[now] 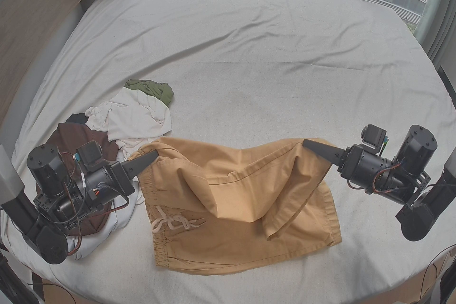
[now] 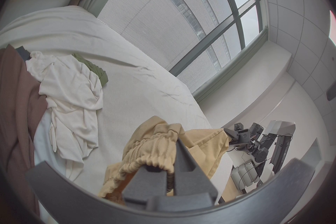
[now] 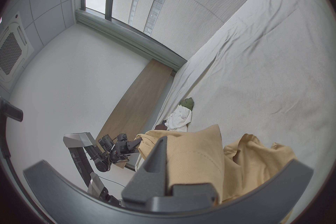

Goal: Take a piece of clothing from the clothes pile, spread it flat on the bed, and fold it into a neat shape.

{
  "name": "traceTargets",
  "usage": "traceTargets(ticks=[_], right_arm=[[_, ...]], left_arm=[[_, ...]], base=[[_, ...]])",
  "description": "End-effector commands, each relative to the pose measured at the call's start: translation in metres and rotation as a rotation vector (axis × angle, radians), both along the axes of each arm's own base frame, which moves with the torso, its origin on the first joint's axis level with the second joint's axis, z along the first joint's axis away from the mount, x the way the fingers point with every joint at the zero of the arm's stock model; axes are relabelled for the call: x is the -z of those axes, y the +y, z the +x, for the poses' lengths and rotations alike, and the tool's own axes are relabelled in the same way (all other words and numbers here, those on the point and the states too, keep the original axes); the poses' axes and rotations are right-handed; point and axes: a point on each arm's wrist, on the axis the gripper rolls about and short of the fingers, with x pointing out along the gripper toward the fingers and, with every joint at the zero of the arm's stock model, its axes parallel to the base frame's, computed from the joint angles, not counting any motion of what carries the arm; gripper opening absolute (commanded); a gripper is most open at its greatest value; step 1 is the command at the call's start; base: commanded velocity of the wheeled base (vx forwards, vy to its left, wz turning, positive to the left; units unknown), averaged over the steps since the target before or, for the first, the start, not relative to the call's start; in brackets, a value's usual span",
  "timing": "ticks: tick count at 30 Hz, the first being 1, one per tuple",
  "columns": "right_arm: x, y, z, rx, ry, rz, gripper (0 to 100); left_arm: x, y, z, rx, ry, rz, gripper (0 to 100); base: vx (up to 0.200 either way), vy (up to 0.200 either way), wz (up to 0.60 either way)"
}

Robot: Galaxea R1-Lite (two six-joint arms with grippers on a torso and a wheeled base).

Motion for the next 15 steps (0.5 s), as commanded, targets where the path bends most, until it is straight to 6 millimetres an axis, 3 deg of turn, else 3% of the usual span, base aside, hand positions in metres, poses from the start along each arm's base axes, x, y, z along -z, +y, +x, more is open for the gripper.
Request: traceTargets(ticks=[1, 15], right_arm=[[-0.011, -0.008, -0.002, 0.019, -0.027, 0.019, 0], [-0.027, -0.036, 0.002, 0.069, -0.062, 0.048, 0]], left_arm=[[-0.015, 0.000, -0.001, -0.001, -0.062, -0.016, 0], [-0.028, 0.013, 0.014, -0.079, -0.129, -0.029, 0]], base=[[0.000, 0.000, 0.00], [0.000, 0.000, 0.00]])
